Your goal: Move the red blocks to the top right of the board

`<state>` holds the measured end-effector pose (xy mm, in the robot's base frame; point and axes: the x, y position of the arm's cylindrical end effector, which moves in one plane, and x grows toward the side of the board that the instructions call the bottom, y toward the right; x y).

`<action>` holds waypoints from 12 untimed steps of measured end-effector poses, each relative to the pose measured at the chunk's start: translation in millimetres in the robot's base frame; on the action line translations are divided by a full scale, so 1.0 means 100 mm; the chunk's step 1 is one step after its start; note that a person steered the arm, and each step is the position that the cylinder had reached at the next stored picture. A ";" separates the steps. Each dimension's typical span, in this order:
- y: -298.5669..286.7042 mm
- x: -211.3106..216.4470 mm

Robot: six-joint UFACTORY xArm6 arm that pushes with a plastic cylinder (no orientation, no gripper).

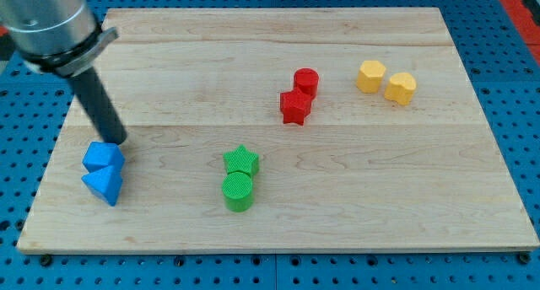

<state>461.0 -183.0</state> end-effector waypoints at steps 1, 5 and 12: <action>0.95 -0.13; 2.40 -0.28; 2.60 -1.39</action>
<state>321.6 76.9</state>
